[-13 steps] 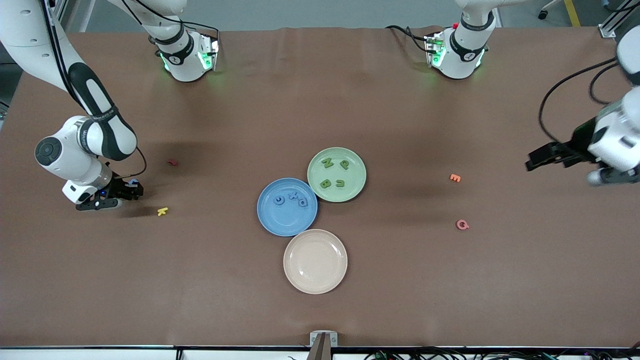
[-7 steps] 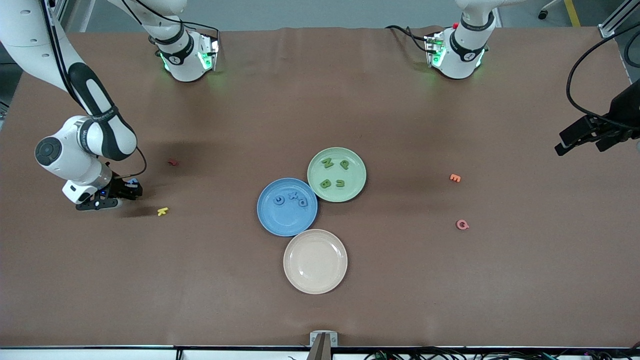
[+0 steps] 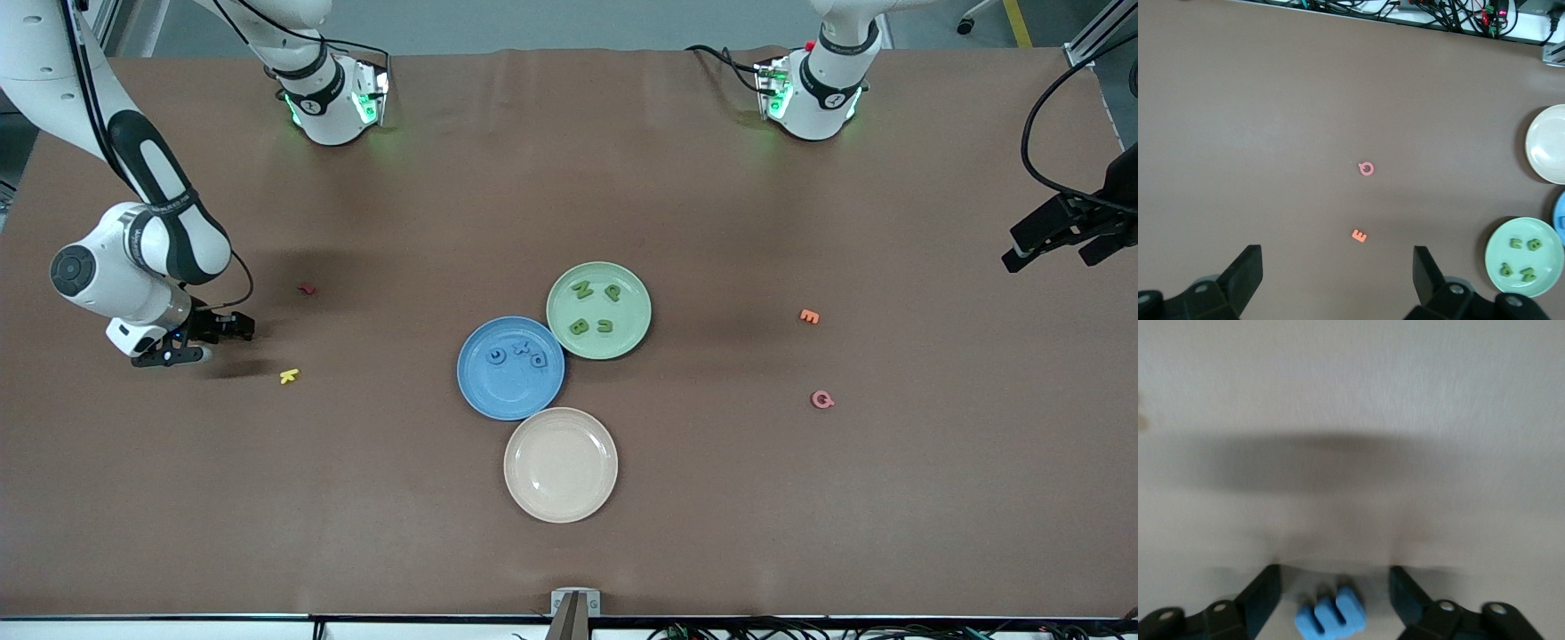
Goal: Sort letters by color into matching plates
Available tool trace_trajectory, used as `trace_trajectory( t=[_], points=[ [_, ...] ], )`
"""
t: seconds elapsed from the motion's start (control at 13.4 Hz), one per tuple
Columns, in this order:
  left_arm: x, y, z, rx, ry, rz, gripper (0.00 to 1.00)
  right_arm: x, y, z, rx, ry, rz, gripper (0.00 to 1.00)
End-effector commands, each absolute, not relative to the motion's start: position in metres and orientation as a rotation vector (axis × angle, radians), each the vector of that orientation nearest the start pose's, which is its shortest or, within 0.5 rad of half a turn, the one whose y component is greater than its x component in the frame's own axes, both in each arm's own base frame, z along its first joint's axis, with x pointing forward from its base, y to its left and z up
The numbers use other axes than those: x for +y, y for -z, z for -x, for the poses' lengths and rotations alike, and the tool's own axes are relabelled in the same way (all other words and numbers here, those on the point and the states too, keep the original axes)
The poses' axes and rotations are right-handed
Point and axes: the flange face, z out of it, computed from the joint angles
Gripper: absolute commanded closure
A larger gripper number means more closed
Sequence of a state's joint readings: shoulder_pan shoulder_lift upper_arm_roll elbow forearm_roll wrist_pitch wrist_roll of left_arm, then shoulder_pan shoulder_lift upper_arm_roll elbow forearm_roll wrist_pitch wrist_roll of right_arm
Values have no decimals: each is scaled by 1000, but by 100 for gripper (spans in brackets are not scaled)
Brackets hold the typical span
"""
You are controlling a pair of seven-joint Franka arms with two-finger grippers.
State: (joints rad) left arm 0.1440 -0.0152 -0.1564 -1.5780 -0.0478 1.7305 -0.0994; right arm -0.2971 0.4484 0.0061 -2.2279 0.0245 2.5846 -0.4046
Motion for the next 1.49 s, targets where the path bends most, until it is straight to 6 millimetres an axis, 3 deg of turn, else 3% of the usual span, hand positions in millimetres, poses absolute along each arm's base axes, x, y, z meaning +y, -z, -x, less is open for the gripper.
trace_trajectory(
  t=[0.0, 0.22, 0.67, 1.04, 1.42],
  points=[
    [-18, -646, -572, -89, 246, 3158, 1, -157, -160, -490, -142, -180, 3062, 0],
    [-16, -644, -572, -97, 236, 3162, 1, -157, -159, -489, -142, -188, 3058, 0],
    [-14, -642, -572, -116, 229, 3165, 0, -157, -159, -490, -177, -183, 3057, 26],
    [-16, -641, -572, -117, 224, 3169, 0, -155, -160, -491, -182, -176, 3059, 40],
    [-19, -646, -572, -112, 240, 3169, 0, -155, -162, -495, -187, -167, 3061, 77]
  ],
)
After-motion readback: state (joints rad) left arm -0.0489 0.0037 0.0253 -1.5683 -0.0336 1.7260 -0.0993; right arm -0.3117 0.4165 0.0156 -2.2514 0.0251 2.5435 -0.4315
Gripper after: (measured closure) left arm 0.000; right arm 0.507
